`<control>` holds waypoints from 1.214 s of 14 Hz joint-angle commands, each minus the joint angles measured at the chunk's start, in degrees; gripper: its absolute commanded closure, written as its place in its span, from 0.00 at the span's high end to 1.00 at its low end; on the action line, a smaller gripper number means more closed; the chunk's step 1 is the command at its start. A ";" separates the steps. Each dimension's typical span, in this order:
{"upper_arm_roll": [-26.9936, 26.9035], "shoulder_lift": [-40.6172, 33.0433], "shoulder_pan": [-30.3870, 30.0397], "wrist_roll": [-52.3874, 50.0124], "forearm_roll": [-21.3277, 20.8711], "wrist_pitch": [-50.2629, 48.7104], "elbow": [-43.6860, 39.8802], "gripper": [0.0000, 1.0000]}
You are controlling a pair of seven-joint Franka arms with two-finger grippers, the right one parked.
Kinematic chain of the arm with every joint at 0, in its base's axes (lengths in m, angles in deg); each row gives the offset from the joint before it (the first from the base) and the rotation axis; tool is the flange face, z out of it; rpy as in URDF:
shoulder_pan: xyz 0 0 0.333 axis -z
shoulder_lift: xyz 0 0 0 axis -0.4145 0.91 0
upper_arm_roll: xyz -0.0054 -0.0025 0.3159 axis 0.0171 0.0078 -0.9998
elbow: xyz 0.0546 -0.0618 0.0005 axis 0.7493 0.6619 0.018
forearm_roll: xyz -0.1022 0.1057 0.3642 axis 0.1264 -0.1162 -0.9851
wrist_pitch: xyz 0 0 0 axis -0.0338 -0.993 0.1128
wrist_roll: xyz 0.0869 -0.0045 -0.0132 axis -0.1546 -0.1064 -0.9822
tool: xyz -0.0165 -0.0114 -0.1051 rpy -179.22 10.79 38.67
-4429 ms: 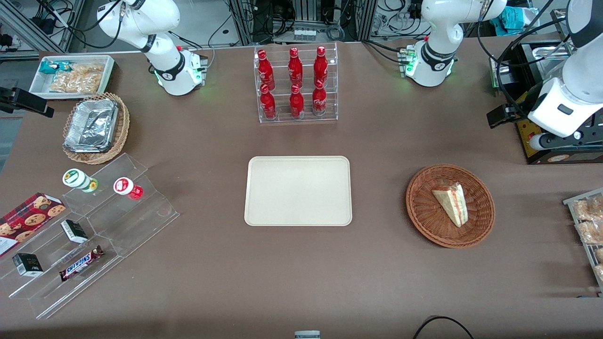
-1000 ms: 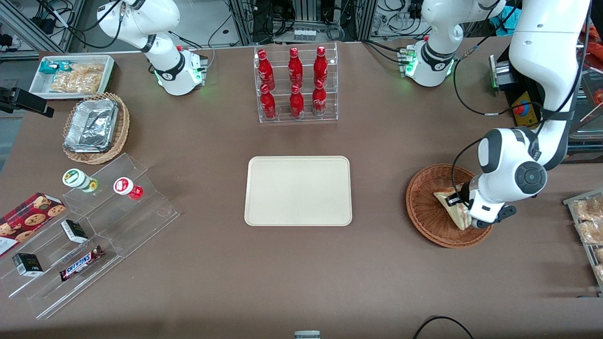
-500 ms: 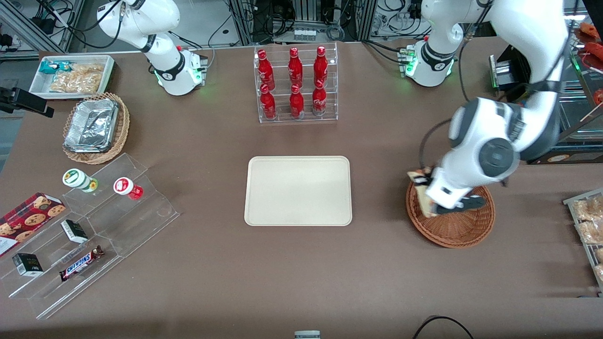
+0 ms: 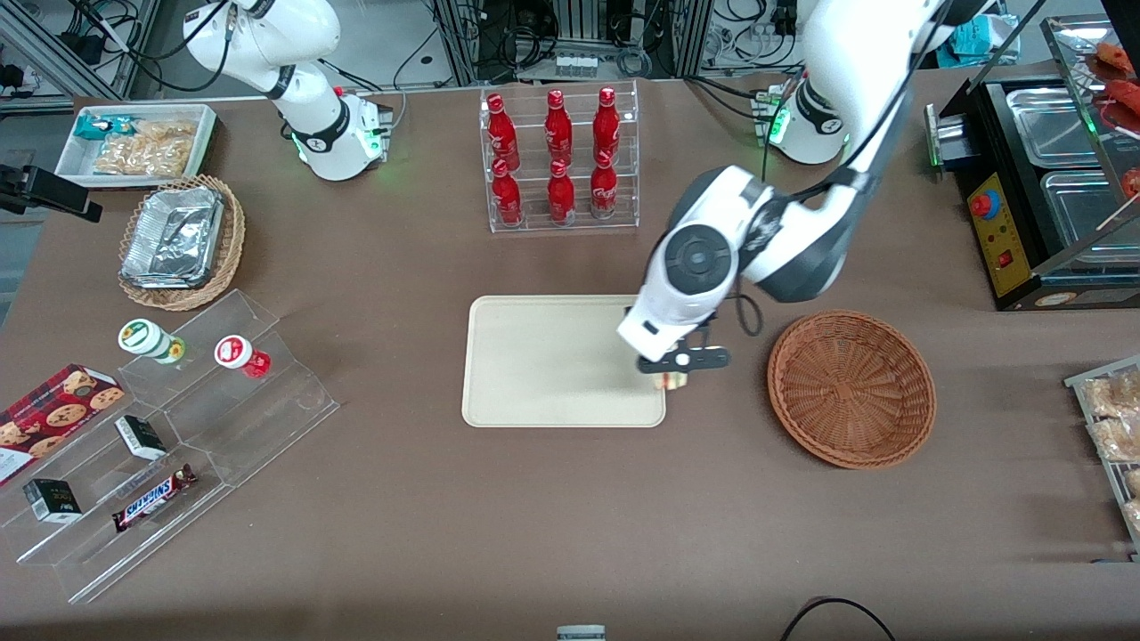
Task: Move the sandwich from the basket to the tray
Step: 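Lift the sandwich and carry it over the cream tray, then lower the sandwich onto the tray and open the left gripper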
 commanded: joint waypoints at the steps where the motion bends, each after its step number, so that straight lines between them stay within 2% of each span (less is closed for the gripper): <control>1: -0.63 7.10 4.77 -2.11 0.42 -0.71 -6.74 0.18; 5: -1.15 14.84 11.90 -8.53 -1.41 3.08 -14.02 0.18; 8: -1.15 18.62 13.84 -9.85 -2.83 3.43 -17.20 0.21; 13: -1.15 19.77 13.85 -9.59 -4.15 3.43 -17.30 0.24; 15: -1.15 19.86 13.85 -9.33 -4.15 3.52 -17.30 0.35; 16: -1.15 19.86 13.85 -9.33 -4.15 3.52 -17.30 0.45; 17: -1.15 19.78 13.85 -9.33 -4.15 3.69 -17.38 0.60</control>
